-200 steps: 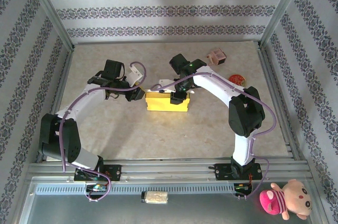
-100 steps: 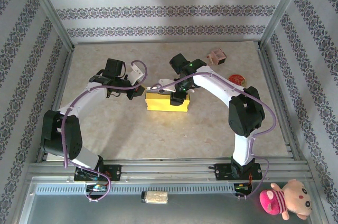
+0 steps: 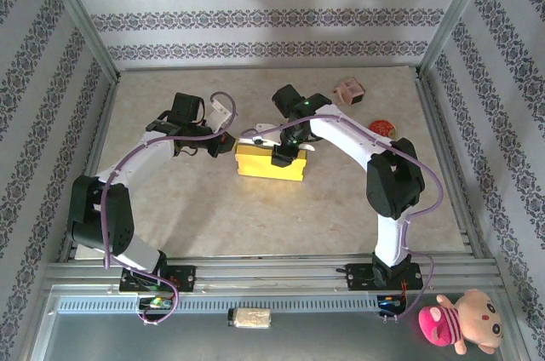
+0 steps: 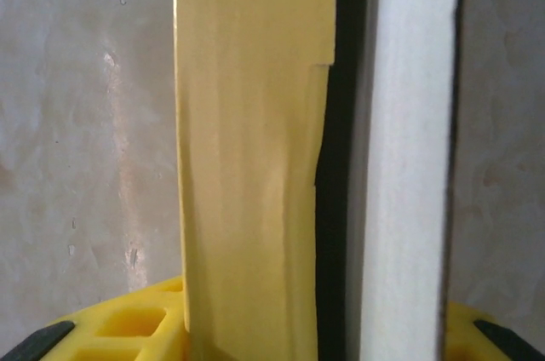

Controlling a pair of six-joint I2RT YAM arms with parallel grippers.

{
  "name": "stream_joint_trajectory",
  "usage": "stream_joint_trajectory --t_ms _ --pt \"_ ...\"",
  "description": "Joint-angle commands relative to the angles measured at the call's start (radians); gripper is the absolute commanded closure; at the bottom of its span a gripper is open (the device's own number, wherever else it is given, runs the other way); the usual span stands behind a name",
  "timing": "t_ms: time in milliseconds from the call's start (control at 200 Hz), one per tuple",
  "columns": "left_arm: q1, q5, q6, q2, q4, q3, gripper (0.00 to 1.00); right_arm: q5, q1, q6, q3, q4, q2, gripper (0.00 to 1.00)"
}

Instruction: Fold the paper box

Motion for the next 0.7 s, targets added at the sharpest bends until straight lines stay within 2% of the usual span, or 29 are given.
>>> stream_joint_trajectory --t_ms 0,315,450,695 --pt "-0.020 0.085 -0.180 0.002 0.102 0.032 1.00 -0.014 0.012 0.025 0.008 0.019 0.048 0.59" --pt "-0.023 0.113 -0.327 0.044 0.078 0.067 1.00 -0.041 0.013 0.014 0.000 0.027 0.050 0.58" --pt "-0.024 0.096 -0.334 0.064 0.068 0.085 1.00 -0.080 0.014 -0.011 -0.010 0.015 0.047 0.52" --pt "-0.024 0.090 -0.314 0.086 0.047 0.107 1.00 -0.095 0.013 -0.036 -0.030 0.010 0.035 0.52"
